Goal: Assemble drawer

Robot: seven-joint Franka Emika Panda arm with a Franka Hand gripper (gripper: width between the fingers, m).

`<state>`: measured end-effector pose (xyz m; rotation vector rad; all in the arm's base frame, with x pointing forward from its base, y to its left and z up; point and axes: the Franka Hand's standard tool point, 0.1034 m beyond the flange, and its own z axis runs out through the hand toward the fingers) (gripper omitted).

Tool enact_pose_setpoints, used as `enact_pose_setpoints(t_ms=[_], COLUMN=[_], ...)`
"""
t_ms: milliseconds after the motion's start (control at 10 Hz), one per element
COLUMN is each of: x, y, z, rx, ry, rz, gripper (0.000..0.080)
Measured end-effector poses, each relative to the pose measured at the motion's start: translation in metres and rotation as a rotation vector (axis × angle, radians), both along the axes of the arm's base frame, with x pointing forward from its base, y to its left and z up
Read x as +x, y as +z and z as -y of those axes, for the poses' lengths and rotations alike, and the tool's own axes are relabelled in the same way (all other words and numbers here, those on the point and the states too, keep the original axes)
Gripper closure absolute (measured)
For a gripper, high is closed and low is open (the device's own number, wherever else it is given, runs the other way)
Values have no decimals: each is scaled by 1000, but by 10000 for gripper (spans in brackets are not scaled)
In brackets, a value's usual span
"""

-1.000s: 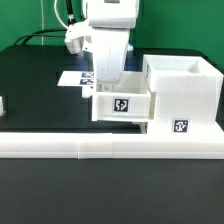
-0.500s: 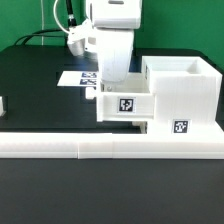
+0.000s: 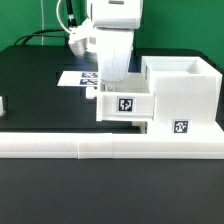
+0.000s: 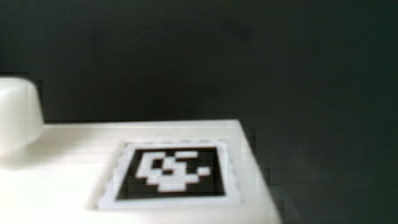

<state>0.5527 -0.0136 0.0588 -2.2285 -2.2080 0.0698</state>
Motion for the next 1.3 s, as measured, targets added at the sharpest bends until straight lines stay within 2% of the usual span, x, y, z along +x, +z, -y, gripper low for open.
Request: enact_pose_setpoints(t_ms=[1100, 1300], x=[-1, 1], y=[-3, -2], z=[-4, -6], rx=[-6, -9], ry=[-23, 56], rz=[-9, 9], gripper=[757, 757])
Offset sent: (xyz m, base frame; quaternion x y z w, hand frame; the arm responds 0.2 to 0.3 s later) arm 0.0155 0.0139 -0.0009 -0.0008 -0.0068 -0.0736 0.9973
